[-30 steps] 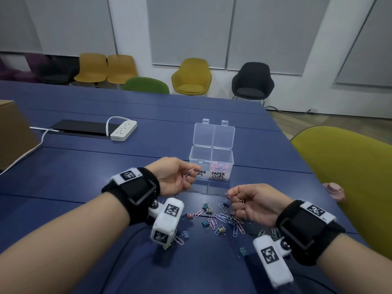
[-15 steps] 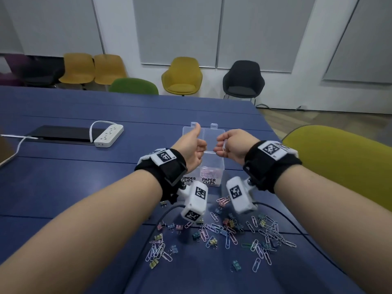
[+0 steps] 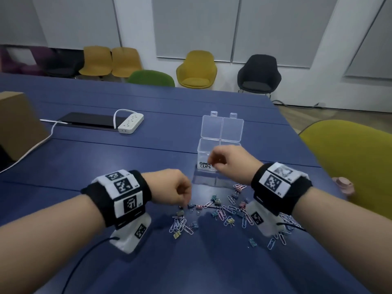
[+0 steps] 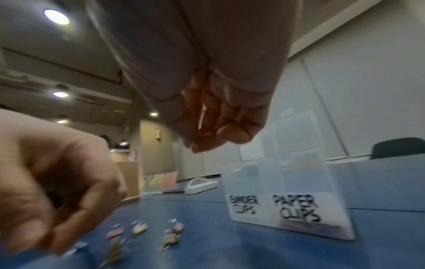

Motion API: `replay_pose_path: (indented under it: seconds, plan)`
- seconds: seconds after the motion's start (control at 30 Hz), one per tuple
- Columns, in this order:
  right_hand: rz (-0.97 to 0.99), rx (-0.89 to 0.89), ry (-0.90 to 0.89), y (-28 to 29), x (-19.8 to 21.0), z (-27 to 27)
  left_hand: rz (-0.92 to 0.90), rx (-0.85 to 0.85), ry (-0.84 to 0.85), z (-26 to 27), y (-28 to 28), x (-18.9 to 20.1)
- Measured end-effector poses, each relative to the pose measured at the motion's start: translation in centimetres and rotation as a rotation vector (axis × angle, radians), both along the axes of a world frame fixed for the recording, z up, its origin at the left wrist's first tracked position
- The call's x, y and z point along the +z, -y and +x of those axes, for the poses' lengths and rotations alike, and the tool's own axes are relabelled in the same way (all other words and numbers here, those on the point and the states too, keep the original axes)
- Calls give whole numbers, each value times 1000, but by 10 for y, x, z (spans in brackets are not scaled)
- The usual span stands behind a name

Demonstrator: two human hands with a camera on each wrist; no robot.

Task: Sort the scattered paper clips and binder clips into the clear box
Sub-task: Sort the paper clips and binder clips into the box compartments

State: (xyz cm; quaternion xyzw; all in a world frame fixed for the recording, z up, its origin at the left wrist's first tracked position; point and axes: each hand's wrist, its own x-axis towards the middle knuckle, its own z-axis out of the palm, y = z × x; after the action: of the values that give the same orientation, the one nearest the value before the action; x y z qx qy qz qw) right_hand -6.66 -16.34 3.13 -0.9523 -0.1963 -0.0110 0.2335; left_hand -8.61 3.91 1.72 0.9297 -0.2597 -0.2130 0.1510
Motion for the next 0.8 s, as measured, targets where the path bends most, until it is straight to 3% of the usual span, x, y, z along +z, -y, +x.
replay_pose_path:
  seconds: [0.1, 0.2, 0.53, 0.67, 0.8]
  plan:
    - [-219, 218, -179, -25, -5, -27, 139, 43, 81, -14, -8, -15]
    - [-327, 298, -260, -48, -17, -46, 173, 109, 55, -22, -13, -27]
    - [-499, 206, -190, -58, -37, -50, 138, 223, 37, -22, -31, -32]
    - [-420, 303, -121, -64, -35, -56, 113, 293, 28, -22, -28, -33]
    - [-478, 382, -118, -71, -42, -66, 169, 307, 62, -22, -20, -36]
